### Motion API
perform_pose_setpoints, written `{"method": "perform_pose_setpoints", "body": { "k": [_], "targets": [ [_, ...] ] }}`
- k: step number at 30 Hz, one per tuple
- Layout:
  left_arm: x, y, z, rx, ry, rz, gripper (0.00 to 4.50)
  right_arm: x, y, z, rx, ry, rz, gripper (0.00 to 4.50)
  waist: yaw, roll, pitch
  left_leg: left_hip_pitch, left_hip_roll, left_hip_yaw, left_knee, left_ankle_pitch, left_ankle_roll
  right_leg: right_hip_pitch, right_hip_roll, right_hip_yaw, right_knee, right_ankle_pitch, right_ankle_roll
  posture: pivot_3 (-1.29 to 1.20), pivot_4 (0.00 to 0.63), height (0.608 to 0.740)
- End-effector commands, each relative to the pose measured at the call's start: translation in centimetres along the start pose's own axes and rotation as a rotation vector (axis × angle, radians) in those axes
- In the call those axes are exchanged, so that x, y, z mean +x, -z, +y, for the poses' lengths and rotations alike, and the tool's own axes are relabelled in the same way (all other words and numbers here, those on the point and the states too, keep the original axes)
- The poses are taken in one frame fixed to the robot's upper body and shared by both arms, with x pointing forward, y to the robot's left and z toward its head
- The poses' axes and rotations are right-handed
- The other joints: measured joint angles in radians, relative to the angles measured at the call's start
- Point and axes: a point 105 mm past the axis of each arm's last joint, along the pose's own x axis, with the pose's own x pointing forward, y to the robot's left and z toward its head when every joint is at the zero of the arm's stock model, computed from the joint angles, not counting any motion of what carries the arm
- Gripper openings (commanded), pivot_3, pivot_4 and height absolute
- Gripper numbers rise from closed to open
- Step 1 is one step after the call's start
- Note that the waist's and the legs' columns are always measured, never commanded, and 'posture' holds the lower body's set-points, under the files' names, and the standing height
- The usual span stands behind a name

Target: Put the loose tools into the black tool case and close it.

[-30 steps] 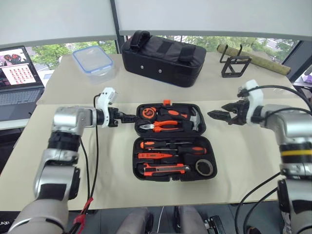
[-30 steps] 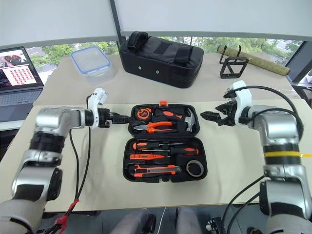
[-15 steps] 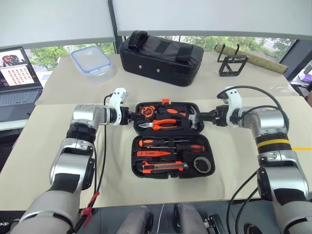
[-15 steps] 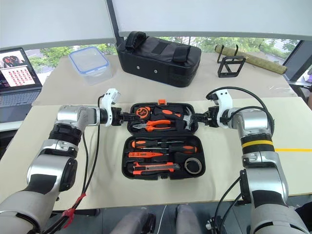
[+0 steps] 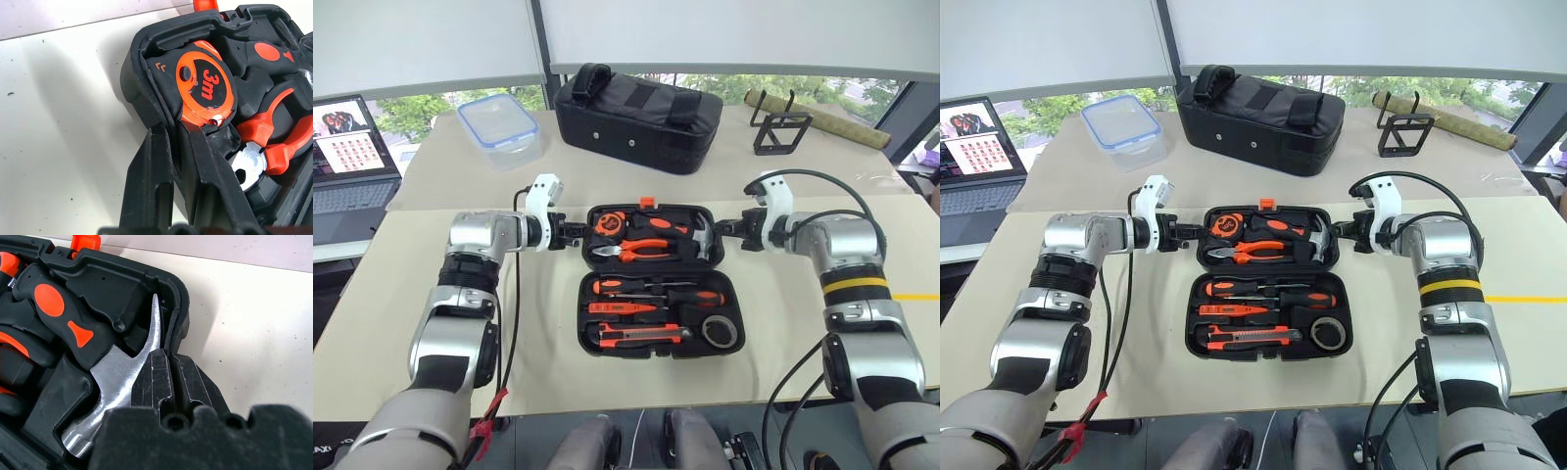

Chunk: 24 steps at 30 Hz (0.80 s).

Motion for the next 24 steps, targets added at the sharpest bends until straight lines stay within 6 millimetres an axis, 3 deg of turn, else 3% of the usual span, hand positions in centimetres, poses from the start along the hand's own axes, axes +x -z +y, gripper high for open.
{"method": "perform_pose_setpoints", "body": {
  "k": [1, 8, 11, 13, 15, 19, 24],
  "targets": [
    [0.6, -3.0, -1.2, 0.104, 0.013, -0.137, 0.0, -0.6, -5.8, 1.1, -0.105, -0.001, -0.198, 0.04, -0.001, 0.0, 0.0, 0.0, 0.0, 0.0, 0.0, 0.0, 0.0, 0.0, 0.0, 0.0, 0.0, 0.0, 0.0, 0.0, 0.15, 0.716],
    [0.3, -8.3, -2.2, 0.212, -0.007, -0.375, 0.0, -1.5, -11.2, 1.2, -0.211, 0.079, -0.437, 0.04, -0.005, -0.001, 0.001, -0.004, 0.0, 0.0, 0.0, 0.001, -0.001, -0.004, -0.001, 0.0, 0.0, 0.001, -0.001, 0.0, 0.15, 0.716],
    [0.1, -8.9, -2.5, 0.265, 0.004, -0.422, 0.0, -2.0, -11.8, 1.7, -0.281, 0.08, -0.495, 0.04, -0.009, 0.0, 0.001, -0.009, 0.0, 0.0, 0.0, 0.001, -0.001, -0.009, -0.001, 0.0, 0.0, 0.001, -0.001, 0.0, 0.15, 0.716],
    [0.1, -8.4, -2.6, 0.307, 0.016, -0.424, 0.0, -2.0, -11.1, 2.1, -0.373, 0.078, -0.5, 0.04, -0.011, 0.0, 0.0, -0.014, 0.0, 0.0, 0.001, 0.001, -0.001, -0.015, -0.001, -0.001, 0.001, 0.001, -0.001, 0.0, 0.15, 0.716],
    [0.0, -6.8, -2.7, 0.381, 0.012, -0.443, 0.0, -1.9, -8.9, 2.6, -0.416, 0.077, -0.501, 0.04, -0.013, 0.0, 0.0, -0.019, 0.0, 0.0, 0.003, 0.001, -0.001, -0.021, -0.001, -0.001, 0.001, 0.001, -0.001, 0.0, 0.15, 0.716],
    [-0.3, -4.1, -3.2, 0.506, -0.004, -0.469, 0.0, -2.0, -6.1, 3.2, -0.489, 0.123, -0.521, 0.04, -0.026, 0.0, 0.0, -0.016, 0.0, -0.002, 0.0, 0.001, -0.001, -0.021, -0.001, -0.003, 0.002, 0.001, -0.001, 0.0, 0.15, 0.716],
    [-1.9, -2.0, -3.4, 0.47, -0.064, -0.533, 0.0, -3.3, -3.6, 3.8, -0.582, 0.215, -0.613, 0.04, -0.021, 0.001, -0.004, -0.009, -0.001, -0.002, -0.001, 0.001, -0.001, -0.013, 0.0, -0.003, 0.0, 0.001, -0.001, 0.0, 0.15, 0.716]
  ]
}}
